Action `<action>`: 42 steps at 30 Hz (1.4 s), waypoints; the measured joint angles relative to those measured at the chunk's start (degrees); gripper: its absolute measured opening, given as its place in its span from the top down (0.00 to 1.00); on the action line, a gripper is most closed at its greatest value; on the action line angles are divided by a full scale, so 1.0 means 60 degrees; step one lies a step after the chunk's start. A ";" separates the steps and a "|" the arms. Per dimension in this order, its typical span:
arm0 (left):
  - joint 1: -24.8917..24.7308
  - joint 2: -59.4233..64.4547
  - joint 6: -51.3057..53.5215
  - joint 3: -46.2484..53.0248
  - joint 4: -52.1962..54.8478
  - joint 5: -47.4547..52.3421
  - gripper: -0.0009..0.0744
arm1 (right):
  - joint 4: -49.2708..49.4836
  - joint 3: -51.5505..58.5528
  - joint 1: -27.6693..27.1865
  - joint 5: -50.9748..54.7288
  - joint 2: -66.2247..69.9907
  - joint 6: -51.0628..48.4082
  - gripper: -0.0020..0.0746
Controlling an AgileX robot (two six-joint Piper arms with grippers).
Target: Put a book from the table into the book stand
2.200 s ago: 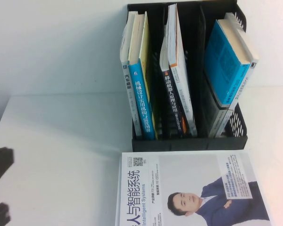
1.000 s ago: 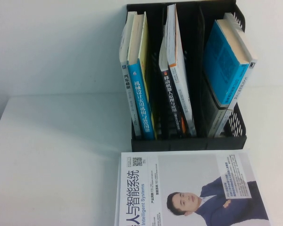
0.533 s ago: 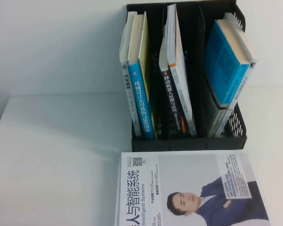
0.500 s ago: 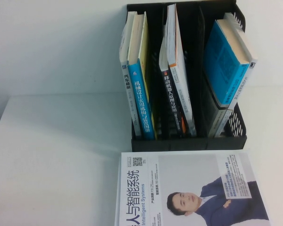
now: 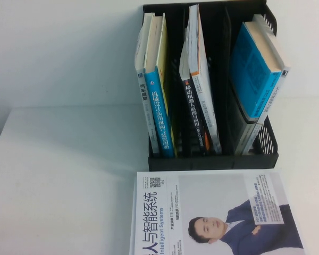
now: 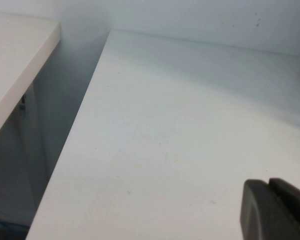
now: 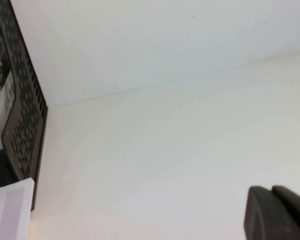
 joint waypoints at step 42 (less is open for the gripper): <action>0.0000 -0.0020 -0.0021 0.0000 0.0000 0.0000 0.99 | 0.4579 -0.0039 -0.0083 0.1642 -0.0699 -0.6177 0.97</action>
